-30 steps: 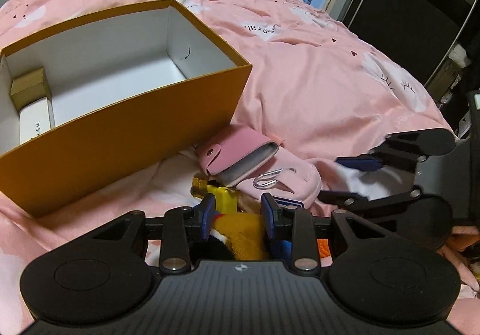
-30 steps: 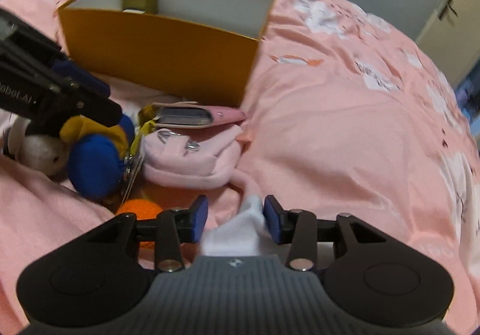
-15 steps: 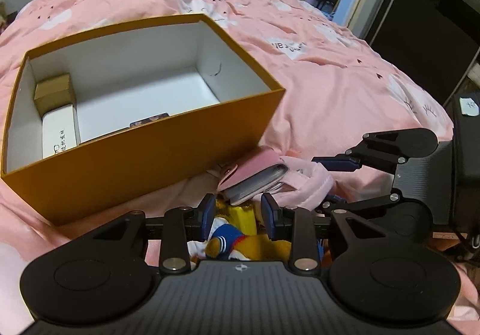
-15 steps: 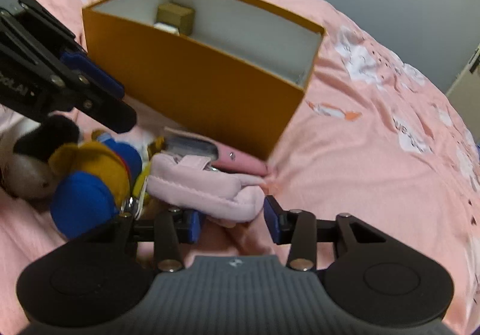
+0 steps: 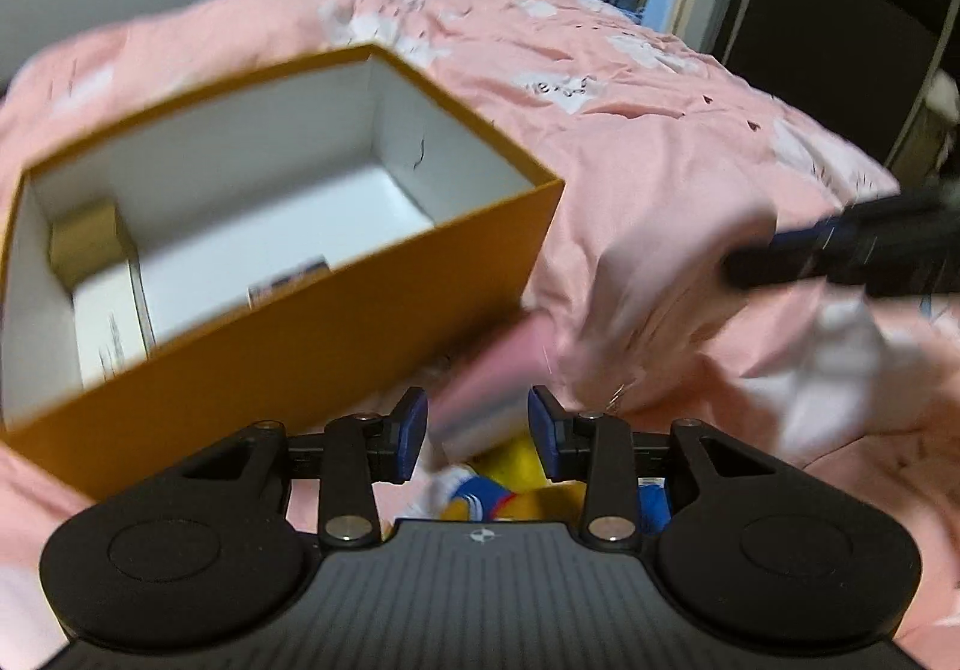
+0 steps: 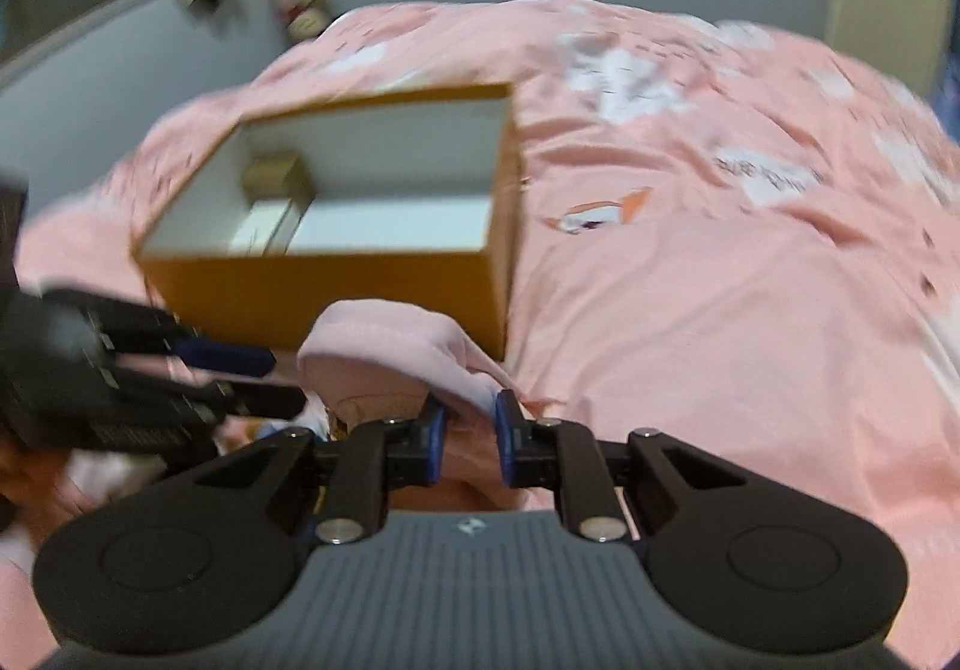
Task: Organize objects
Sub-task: 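Grasp the pink wallet with the left gripper while the right gripper grasps the pink backpack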
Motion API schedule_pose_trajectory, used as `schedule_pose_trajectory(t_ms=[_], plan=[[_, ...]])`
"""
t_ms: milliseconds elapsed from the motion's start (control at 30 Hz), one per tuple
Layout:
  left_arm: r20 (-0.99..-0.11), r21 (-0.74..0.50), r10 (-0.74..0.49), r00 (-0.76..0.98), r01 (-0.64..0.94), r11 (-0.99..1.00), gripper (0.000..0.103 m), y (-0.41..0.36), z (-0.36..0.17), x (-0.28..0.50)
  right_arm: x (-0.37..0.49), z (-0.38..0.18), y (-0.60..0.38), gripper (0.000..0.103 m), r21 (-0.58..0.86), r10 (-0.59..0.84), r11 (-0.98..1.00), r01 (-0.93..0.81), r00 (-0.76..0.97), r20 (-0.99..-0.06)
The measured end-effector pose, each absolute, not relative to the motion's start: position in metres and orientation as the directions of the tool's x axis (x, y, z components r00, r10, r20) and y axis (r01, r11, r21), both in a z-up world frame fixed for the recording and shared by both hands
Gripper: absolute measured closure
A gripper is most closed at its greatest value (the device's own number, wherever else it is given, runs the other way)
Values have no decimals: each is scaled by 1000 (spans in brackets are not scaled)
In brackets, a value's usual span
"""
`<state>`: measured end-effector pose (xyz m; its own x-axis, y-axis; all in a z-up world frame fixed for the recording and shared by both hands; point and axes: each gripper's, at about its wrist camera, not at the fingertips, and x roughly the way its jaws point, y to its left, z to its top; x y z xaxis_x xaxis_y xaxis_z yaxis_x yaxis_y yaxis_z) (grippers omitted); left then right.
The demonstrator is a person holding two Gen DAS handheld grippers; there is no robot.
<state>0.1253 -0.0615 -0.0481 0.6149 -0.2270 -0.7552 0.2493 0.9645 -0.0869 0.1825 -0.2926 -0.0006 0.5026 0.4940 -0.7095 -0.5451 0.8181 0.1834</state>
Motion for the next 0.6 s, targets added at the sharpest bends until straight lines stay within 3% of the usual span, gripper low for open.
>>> schedule_pose_trajectory(t_ms=[167,300,467,533,600], plan=[[-769,6,-205,606,327,945,57,-80,-54,130,203,-2,-301,92,184,413,882,-434,525,-744],[-797,-60,-216,564,282,958,57,-73,-63,142,219,-31,-296,96,184,368,908,-376,508,-779],[-828,-256,-287,482,131,958,57,-45,-77,166,226,-42,-303,82,237,380,915,-325,503,-776],[-837,-294,-308,453,102,950,57,-43,-84,173,229,-39,-306,69,275,410,906,-323,504,-760],[-845,-312,-312,435,74,947,57,-43,-92,179,233,-38,-303,67,255,402,907,-335,514,-757]])
